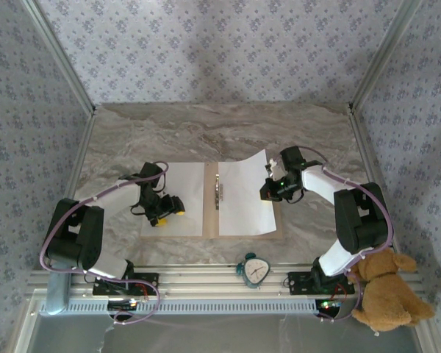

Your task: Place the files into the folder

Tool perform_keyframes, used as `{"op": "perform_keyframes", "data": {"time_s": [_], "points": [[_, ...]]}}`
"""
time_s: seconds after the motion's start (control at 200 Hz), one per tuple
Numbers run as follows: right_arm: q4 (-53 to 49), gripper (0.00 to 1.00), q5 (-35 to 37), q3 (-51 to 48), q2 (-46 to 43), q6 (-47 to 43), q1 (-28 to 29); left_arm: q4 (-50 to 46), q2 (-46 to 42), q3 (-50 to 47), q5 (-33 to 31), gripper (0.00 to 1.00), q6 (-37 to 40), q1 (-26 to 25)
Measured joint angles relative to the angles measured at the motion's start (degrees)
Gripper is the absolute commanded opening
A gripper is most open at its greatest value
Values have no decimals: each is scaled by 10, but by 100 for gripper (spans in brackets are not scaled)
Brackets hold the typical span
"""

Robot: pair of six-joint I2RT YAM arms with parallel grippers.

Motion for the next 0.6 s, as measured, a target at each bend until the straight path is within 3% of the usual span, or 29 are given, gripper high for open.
{"op": "perform_keyframes", "data": {"time_s": [0.6], "points": [[0, 0, -9, -3, 0, -16, 0, 0, 0, 0, 0, 70, 0, 0]]}}
